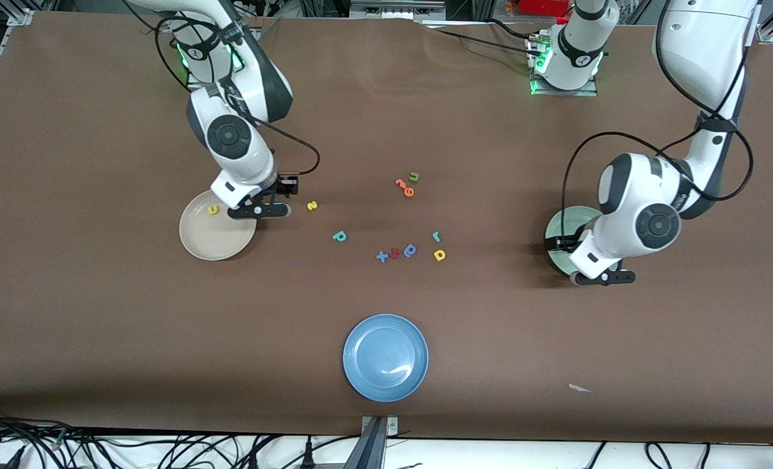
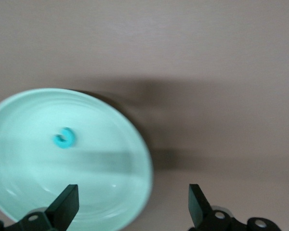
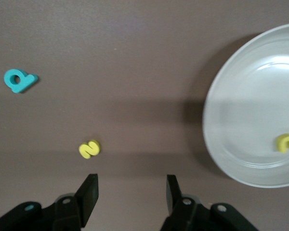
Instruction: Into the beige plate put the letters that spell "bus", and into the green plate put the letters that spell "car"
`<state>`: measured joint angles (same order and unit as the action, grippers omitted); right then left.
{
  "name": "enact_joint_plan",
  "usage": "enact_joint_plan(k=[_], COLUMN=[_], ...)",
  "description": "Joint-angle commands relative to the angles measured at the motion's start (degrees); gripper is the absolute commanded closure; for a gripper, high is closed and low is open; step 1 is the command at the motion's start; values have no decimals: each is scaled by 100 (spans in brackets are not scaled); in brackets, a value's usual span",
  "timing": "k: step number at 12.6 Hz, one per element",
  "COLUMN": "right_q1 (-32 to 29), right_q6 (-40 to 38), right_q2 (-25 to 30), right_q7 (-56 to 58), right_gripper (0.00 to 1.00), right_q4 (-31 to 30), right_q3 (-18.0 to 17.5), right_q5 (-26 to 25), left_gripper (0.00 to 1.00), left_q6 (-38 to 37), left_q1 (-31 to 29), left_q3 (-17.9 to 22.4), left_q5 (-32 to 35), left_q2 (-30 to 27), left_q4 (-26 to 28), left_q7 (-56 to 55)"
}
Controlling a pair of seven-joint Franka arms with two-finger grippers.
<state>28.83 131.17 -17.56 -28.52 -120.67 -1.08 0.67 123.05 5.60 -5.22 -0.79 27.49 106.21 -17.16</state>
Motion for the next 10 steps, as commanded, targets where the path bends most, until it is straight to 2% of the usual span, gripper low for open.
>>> enact_joint_plan(k=[1, 4, 7, 10], right_q1=[17, 193, 264, 308], right_q6=[521, 979, 1349, 1463], right_q2=[-440, -730, -942, -994], right_q7=[-583, -988, -1506, -1796], right_gripper=[36, 39, 40, 42], right_q4=[44, 26, 17, -35], right_q3=[-129, -138, -138, -146], right_q5=[117, 117, 117, 117], left_gripper=[0, 0, 2, 2], left_q6=[306, 1165, 2116, 2154], left_q1=[73, 186, 713, 1004], left_q3=[-373, -786, -770, -735], left_q5=[-201, -308, -256, -247], left_q2=[-42, 168, 493, 967], left_q4=[-39, -48, -118, -697], left_q7=[-988, -2112, -3535, -4513])
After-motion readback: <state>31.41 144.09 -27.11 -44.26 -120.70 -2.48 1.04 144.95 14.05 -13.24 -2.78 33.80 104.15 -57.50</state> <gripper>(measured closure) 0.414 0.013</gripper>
